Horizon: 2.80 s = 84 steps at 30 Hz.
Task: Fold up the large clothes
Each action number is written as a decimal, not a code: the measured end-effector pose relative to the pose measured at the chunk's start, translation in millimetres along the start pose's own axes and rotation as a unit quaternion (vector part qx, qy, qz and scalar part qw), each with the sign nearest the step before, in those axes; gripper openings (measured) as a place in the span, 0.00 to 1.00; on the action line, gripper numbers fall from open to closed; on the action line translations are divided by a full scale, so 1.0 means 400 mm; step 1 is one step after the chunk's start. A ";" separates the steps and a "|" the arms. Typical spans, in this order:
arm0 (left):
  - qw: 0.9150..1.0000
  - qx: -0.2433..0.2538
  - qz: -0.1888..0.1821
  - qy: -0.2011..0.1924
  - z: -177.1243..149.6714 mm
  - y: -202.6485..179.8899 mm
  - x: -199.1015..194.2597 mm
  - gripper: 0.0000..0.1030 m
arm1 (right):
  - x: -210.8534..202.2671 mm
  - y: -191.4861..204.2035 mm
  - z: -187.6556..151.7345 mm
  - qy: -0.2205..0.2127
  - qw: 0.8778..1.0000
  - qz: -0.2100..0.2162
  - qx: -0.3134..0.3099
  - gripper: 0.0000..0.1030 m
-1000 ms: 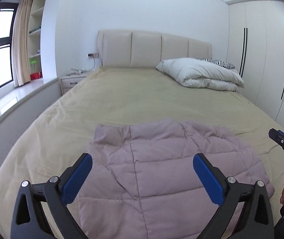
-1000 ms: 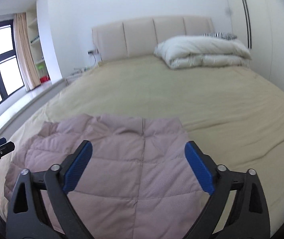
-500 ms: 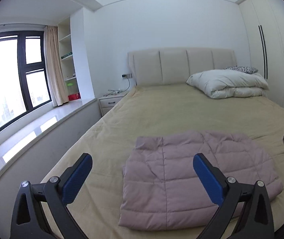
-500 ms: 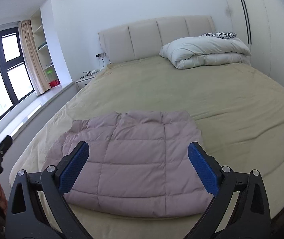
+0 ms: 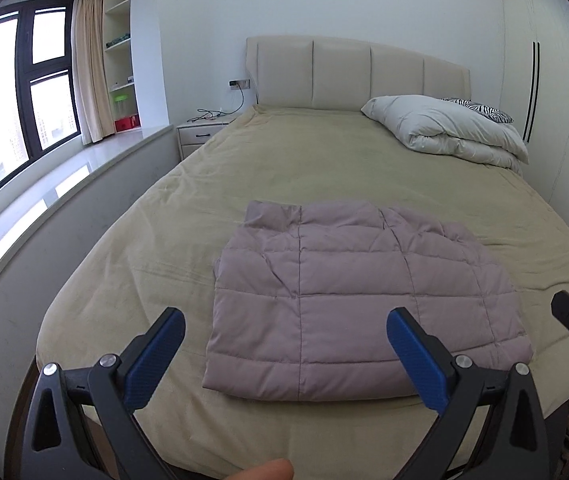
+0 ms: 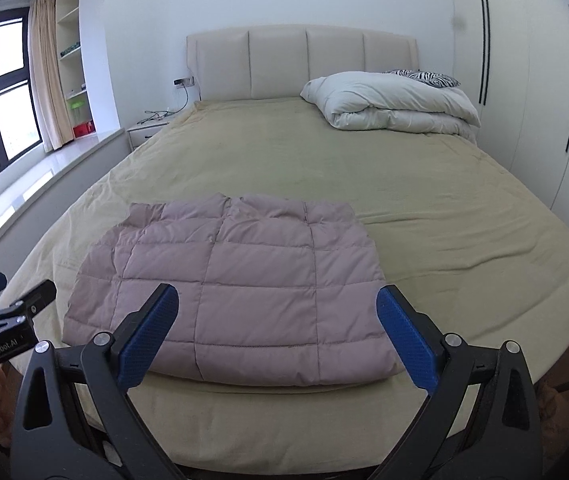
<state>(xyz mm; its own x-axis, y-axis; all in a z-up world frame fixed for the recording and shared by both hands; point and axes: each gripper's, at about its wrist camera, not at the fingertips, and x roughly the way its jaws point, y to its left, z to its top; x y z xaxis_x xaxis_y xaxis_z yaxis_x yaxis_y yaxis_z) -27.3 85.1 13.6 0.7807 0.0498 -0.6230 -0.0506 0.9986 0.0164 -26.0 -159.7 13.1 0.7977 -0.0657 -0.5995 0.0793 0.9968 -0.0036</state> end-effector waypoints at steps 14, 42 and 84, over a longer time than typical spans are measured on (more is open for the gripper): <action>1.000 0.000 0.004 0.015 -0.010 -0.002 0.019 1.00 | 0.018 0.003 -0.012 0.045 0.999 0.006 -0.007 0.98; 0.999 0.005 0.006 0.034 -0.022 -0.015 0.046 1.00 | 0.068 -0.009 -0.029 0.072 0.997 0.007 -0.007 0.98; 0.999 0.012 0.000 0.048 -0.046 -0.016 0.060 1.00 | 0.082 -0.014 -0.052 0.079 0.997 0.003 -0.002 0.98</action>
<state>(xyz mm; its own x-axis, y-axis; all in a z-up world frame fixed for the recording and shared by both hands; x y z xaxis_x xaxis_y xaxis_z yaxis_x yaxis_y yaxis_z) -19.6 79.4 -15.8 0.7174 0.0487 -0.6949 -0.0345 0.9988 0.0344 -12.5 -166.7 -23.2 0.6935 -0.0512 -0.7187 0.0714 0.9974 -0.0022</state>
